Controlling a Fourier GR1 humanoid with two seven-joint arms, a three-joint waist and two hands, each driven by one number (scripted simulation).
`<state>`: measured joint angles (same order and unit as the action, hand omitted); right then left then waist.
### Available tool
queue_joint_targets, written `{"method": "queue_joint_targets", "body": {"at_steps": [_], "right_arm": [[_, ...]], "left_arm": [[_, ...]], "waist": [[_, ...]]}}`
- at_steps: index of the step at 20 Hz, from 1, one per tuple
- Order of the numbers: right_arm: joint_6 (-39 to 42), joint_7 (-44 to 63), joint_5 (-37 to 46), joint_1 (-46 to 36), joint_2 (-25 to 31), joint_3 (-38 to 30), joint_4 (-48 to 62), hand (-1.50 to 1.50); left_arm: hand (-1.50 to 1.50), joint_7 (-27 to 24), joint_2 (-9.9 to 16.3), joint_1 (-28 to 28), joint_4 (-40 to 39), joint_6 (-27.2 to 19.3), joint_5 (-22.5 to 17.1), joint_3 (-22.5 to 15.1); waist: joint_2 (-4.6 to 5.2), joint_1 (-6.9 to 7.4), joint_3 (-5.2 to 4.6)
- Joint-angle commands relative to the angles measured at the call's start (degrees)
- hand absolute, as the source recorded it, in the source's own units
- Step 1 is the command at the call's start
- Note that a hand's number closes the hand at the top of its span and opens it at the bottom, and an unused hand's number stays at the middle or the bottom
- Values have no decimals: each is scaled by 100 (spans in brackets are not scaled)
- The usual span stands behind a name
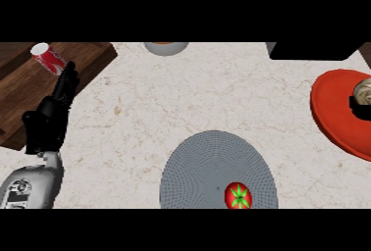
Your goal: Pick the cupcake from the placemat and place it in the bowl
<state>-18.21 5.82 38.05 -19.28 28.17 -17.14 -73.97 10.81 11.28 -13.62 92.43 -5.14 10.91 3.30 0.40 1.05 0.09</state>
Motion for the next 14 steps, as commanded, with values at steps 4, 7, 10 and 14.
{"method": "queue_joint_targets", "body": {"at_steps": [4,7,10,14], "right_arm": [[-743,-1292,56,-1151,432,-495,3027,150],[-451,-1654,-558,-1206,296,-827,3630,150],[-165,-2007,-674,-1672,345,-882,4381,-150],[372,-2835,-1114,-2002,531,-1195,4883,-150]], "left_arm": [[0,-117,3,193,141,110,-75,19],[0,-36,-31,90,59,53,18,-18],[0,-392,-71,240,-17,88,-61,10],[0,59,-72,-77,125,6,110,-88]], "waist": [[25,103,7],[24,70,9],[46,141,11],[61,173,23]]}}
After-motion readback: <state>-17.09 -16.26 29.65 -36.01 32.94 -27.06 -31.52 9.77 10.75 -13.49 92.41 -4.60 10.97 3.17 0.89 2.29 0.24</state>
